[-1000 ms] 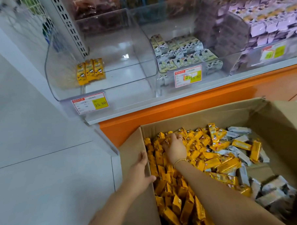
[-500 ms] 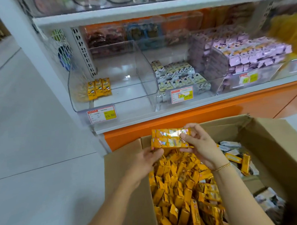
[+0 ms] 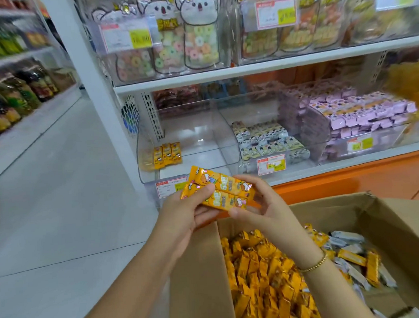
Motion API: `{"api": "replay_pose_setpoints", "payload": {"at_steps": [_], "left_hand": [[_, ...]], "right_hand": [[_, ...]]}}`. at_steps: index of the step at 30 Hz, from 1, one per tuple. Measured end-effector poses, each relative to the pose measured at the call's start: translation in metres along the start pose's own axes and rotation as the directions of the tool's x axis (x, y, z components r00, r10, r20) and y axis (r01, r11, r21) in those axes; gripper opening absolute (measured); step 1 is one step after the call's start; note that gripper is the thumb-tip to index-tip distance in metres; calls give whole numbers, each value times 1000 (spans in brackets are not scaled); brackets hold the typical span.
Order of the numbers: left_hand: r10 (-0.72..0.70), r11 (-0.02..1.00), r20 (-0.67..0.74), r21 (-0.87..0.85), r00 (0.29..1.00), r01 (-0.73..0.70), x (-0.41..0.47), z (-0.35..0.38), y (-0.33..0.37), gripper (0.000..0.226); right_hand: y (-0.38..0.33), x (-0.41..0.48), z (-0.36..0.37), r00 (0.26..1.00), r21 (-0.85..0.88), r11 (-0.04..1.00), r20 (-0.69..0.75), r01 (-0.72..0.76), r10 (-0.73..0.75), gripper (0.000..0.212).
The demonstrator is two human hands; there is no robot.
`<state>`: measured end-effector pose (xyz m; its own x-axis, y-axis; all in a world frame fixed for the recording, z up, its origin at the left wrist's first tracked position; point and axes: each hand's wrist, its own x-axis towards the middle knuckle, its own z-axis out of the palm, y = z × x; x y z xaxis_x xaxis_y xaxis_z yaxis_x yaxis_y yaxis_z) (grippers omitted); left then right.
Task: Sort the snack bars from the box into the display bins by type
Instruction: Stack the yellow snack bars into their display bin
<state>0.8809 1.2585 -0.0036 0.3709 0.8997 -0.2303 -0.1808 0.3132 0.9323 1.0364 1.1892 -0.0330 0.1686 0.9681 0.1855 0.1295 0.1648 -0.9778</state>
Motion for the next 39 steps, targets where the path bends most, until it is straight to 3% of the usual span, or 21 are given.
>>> {"api": "replay_pose_setpoints", "payload": {"at_steps": [1, 2, 3, 5, 8, 9, 10, 11, 13, 15, 18, 19, 21, 23, 25, 28, 32, 34, 37, 39], "left_hand": [[3, 1000, -3, 5, 1000, -3, 2, -2, 7, 32], [8, 1000, -9, 12, 1000, -8, 6, -3, 11, 31], [12, 1000, -12, 6, 1000, -12, 9, -4, 16, 31], [23, 999, -23, -22, 999, -24, 16, -5, 26, 30], [69, 997, -13, -45, 998, -69, 30, -15, 42, 34], [90, 996, -35, 17, 995, -90, 35, -21, 46, 34], [138, 975, -82, 187, 987, -121, 41, -30, 48, 35], [225, 884, -131, 444, 966, -145, 47, -40, 49, 37], [379, 503, -108, 857, 919, -107, 56, -60, 44, 38], [344, 235, -26, 970, 939, -59, 59, -69, 38, 42], [319, 94, 30, 994, 947, -63, 62, -72, 31, 41], [341, 89, 39, 993, 939, -73, 63, -72, 31, 40], [379, 98, 43, 991, 925, -87, 66, -72, 32, 38], [391, 112, 40, 990, 920, -91, 69, -74, 33, 36], [391, 111, 45, 989, 919, -96, 71, -76, 35, 34], [390, 110, 61, 988, 919, -112, 73, -79, 37, 33], [398, 118, 72, 985, 914, -129, 72, -81, 37, 33], [439, 141, 73, 979, 896, -149, 70, -78, 35, 29], [563, 177, 149, 939, 813, -295, 60, -62, 26, 19], [571, 191, 189, 916, 799, -353, 53, -47, 14, 32]], "right_hand": [[-2, 5, 0, 996, -274, 958, -2, 84, -88, 61], [-5, 11, 1, 982, -503, 847, 17, 171, -188, 68], [-9, 19, 2, 959, -630, 737, 45, 244, -279, 69], [-20, 34, 7, 931, -709, 633, 90, 310, -355, 62], [-32, 65, 14, 926, -761, 571, 100, 308, -365, 55], [-35, 81, 18, 936, -774, 568, 85, 278, -343, 54], [-35, 100, 22, 952, -786, 574, 59, 230, -302, 54], [-33, 121, 26, 971, -797, 582, 24, 162, -238, 54], [-24, 168, 37, 997, -816, 577, -67, -30, -42, 59], [-8, 211, 49, 982, -815, 549, -123, -184, 147, 59], [25, 259, 65, 930, -859, 423, -145, -288, 338, 36], [34, 270, 69, 914, -875, 373, -163, -308, 372, 36], [50, 288, 74, 888, -877, 310, -231, -367, 397, 57], [62, 301, 81, 855, -834, 317, -305, -452, 419, 81], [66, 308, 90, 861, -842, 322, -280, -433, 424, 91], [65, 312, 100, 887, -856, 390, -151, -338, 437, 81], [43, 298, 96, 901, -841, 504, 47, -198, 432, 34], [23, 281, 89, 937, -838, 529, 68, -133, 343, 29], [-2, 234, 67, 998, -788, 615, 56, 25, 31, 32], [-15, 185, 45, 988, -739, 657, 95, 151, -120, 36]]}}
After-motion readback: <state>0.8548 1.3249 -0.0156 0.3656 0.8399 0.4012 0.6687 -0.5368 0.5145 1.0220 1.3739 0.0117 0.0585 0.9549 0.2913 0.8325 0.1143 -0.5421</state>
